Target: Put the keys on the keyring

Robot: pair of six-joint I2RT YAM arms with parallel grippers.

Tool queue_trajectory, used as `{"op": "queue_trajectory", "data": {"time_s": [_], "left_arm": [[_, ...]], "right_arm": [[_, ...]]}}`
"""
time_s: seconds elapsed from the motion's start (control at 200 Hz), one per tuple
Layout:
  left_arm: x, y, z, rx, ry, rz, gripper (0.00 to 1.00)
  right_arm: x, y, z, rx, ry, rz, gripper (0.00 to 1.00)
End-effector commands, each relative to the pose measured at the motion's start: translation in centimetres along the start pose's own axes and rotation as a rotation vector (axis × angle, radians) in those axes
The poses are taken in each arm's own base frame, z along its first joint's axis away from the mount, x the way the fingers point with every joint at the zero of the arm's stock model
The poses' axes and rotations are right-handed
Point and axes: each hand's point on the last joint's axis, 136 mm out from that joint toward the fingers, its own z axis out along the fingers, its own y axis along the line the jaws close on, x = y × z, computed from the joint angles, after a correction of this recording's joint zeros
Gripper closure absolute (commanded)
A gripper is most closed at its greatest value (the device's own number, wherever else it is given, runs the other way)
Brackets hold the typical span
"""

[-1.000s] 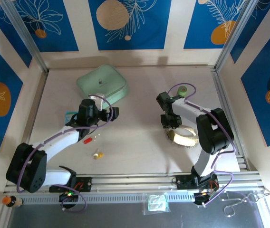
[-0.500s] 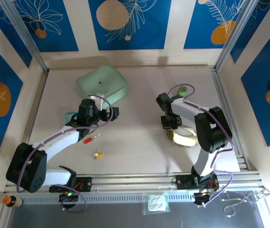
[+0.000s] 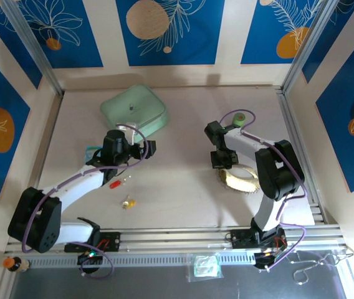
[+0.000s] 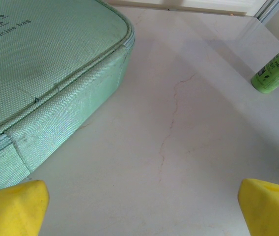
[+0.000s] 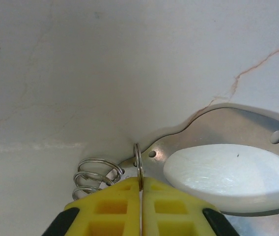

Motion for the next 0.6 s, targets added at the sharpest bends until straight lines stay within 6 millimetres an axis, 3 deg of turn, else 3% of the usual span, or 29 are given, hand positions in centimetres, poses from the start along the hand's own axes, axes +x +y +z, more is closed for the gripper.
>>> {"op": "queue_trajectory", "data": {"time_s": [0.0,0.145,0.29,0.595], "left_arm": [[-1.6,-1.2,-0.1,0.039,-0.035,0.021,0.02],[-1.9,-1.5,-0.3,0.054,-0.045,0.035,0.04],[-2.7,-3.9,-0.8,0.182,-0.068,0.086,0.12],[-3.8,-5.5,-1.7,0.246,-0.088,0.207,0.24]], "right_arm": [[-0.5,0.5,-0.4,-0.028,-0.003,-0.004,0.96],[-1.1,1.2,-2.3,-0.079,-0.081,-0.026,1.00],[-1.4,3.4,-5.3,-0.211,-0.217,-0.096,1.00],[0.9,8.0,-10.2,-0.342,-0.468,-0.357,1.00]]}}
